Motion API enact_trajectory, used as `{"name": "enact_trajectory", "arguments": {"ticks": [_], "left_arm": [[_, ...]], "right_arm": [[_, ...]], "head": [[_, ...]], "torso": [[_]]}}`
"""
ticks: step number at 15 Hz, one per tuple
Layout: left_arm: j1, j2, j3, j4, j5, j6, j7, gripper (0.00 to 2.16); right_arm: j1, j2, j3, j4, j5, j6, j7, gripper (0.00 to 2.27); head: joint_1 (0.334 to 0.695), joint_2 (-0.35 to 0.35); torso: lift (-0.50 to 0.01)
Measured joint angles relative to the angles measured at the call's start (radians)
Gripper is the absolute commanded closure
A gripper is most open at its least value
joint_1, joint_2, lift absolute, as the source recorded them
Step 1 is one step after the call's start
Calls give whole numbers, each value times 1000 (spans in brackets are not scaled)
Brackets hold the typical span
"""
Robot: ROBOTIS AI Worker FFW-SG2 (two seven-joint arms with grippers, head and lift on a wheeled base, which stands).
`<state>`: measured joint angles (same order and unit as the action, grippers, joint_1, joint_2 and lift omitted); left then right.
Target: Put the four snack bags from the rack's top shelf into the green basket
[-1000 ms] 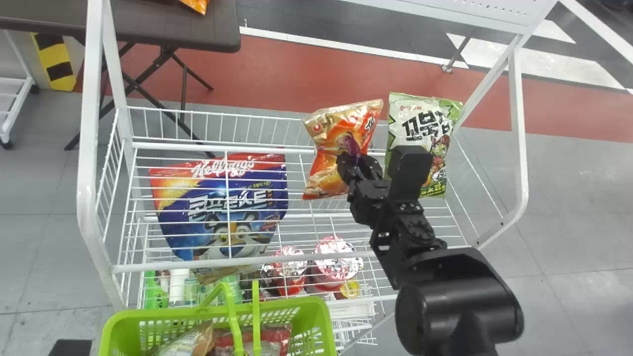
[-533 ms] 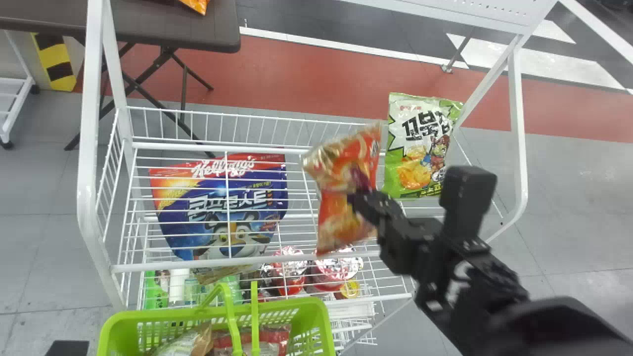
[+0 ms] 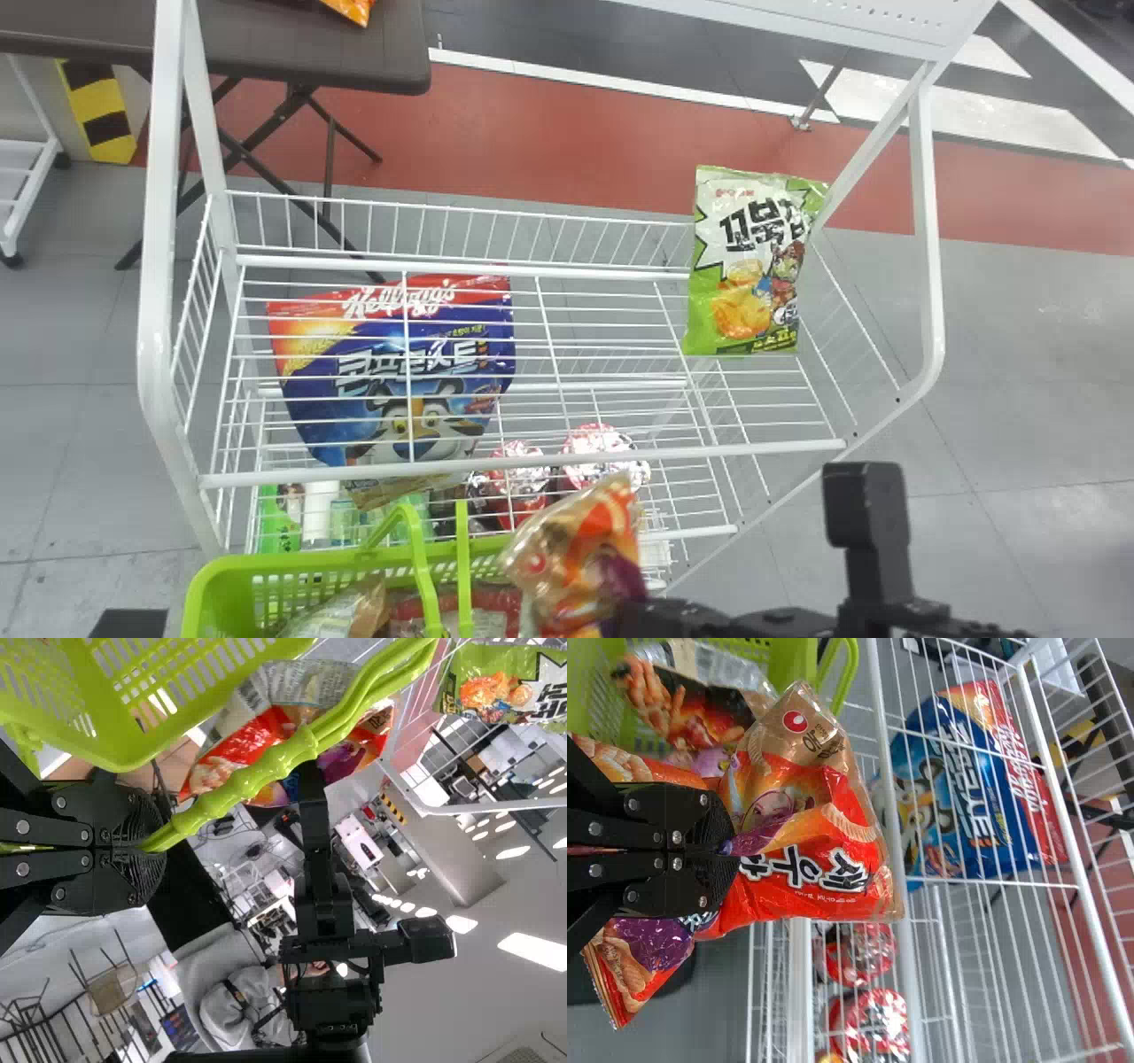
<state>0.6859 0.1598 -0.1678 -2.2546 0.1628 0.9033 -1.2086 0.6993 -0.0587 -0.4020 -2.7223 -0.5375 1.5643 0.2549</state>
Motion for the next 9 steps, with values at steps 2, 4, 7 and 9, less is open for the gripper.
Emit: {"name": "enact_trajectory", "arguments": {"ticks": [2, 4, 7, 9], "left_arm": [[-1, 0, -9, 0, -4, 1, 0, 1895], [3, 0, -11, -1, -5, -1, 0, 1895], [10, 0, -11, -4, -5, -6, 0, 1899], [12, 0, -11, -5, -5, -8, 0, 1895]], "right_arm": [[2, 1, 71, 33, -13, 2, -4, 2219], [3, -1, 161, 69, 8, 3, -15, 2219], [3, -13, 257, 125, 45, 3, -22, 1369], [2, -19, 275, 144, 69, 3, -24, -2]], "head": [[695, -350], [695, -350], [695, -350], [695, -350]], "torso": [[0], [0], [0], [0]]}}
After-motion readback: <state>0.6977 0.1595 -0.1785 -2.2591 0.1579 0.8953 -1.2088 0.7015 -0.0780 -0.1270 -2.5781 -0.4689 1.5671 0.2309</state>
